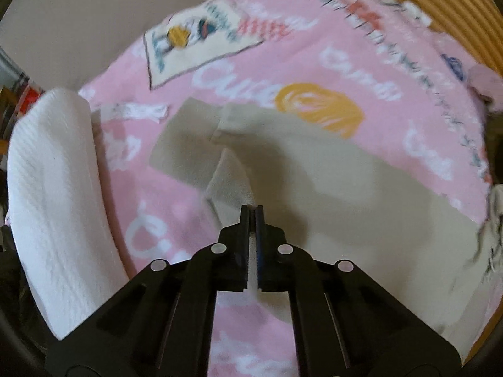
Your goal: Fold large clothes
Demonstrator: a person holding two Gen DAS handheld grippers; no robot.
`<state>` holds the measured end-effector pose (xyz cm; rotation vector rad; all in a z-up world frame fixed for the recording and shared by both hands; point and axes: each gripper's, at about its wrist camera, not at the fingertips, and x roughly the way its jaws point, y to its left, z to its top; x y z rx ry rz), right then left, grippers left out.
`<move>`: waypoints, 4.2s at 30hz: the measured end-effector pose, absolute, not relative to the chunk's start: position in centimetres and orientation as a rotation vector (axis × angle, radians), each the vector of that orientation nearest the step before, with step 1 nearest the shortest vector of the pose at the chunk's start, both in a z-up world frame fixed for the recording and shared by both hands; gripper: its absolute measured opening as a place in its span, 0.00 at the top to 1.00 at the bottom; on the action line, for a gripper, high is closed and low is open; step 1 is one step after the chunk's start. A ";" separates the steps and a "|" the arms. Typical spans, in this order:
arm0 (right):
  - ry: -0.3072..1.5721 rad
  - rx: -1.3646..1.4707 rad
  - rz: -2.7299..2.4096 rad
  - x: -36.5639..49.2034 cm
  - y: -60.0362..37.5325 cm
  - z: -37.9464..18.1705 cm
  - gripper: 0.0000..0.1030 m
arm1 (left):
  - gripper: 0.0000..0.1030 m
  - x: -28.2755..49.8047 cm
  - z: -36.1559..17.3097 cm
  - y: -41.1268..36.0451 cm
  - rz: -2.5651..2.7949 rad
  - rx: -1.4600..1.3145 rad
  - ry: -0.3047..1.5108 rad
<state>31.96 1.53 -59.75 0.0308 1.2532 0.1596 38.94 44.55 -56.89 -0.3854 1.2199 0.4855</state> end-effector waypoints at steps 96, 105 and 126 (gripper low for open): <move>1.153 0.110 0.222 31.4 0.2 -67.7 0.26 | 0.72 36.8 -63.6 38.0 0.314 -0.596 1.167; 1.167 0.140 0.236 31.3 -0.4 -67.4 0.26 | 0.77 35.7 -58.4 35.5 0.350 -0.452 1.027; 1.110 0.319 0.072 28.8 -13.6 -62.5 0.30 | 0.77 35.2 -50.2 9.8 -0.180 -0.267 0.889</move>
